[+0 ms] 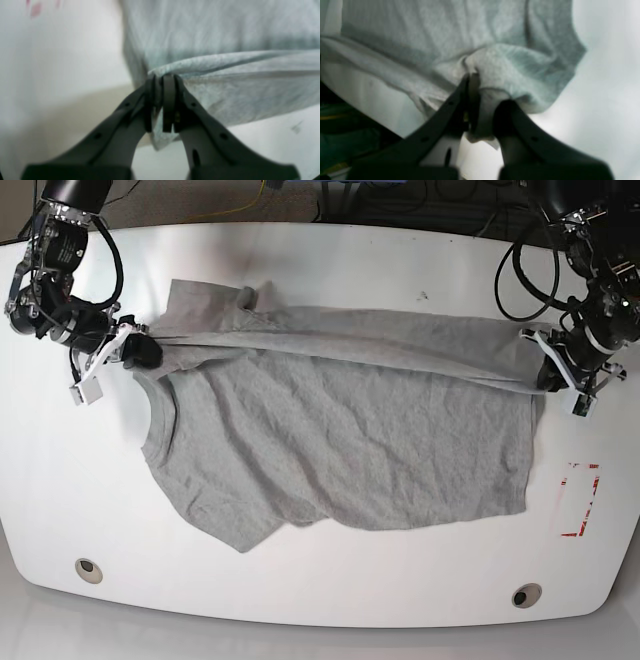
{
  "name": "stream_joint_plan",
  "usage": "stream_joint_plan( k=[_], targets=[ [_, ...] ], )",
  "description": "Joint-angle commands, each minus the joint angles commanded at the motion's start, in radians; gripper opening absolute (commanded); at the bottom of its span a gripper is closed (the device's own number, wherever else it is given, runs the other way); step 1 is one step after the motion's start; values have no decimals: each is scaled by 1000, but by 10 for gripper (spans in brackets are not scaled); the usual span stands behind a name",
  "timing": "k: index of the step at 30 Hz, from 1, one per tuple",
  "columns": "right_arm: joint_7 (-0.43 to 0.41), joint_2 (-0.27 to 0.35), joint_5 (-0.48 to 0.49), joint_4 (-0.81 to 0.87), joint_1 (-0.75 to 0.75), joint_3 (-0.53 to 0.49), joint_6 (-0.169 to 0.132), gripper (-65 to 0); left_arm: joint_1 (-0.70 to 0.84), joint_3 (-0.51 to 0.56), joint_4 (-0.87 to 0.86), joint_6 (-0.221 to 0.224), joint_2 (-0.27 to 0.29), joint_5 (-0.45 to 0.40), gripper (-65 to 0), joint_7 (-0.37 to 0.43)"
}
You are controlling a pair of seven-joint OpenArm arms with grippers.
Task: Layout the t-shirt on the table in an organized manner, then fold the t-shirt properly
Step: 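Lower the held edge onto the shirt and open both grippers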
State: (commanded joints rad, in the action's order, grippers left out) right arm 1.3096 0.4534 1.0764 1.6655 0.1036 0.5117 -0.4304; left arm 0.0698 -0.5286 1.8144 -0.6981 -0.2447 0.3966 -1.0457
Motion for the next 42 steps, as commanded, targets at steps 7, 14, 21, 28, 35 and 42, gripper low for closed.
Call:
stream_joint_plan(
  k=[7,14,21,28,35,42],
  targets=[
    [0,2,0,-124,-104,0,0,-650,-74,66,-43,0,0,-86,-612,0],
    [0,3,-2,-258,-196,-3,0,-650,-167,86,-147,0,0,-184,-612,3],
    [-2,0,-34,-318,-255,-3,0,-650,-235,97,-273,0,-2,-235,-612,49],
    [-2,-26,-183,-321,-292,-3,-6,-548,-232,98,-338,0,-2,-296,-607,124],
    [0,-31,-245,-319,-298,-3,-6,-126,-232,115,-356,0,-3,-345,-581,126],
    [6,-29,-244,-241,-281,-3,-5,0,-232,192,-350,0,-34,-379,-267,126]
  ],
)
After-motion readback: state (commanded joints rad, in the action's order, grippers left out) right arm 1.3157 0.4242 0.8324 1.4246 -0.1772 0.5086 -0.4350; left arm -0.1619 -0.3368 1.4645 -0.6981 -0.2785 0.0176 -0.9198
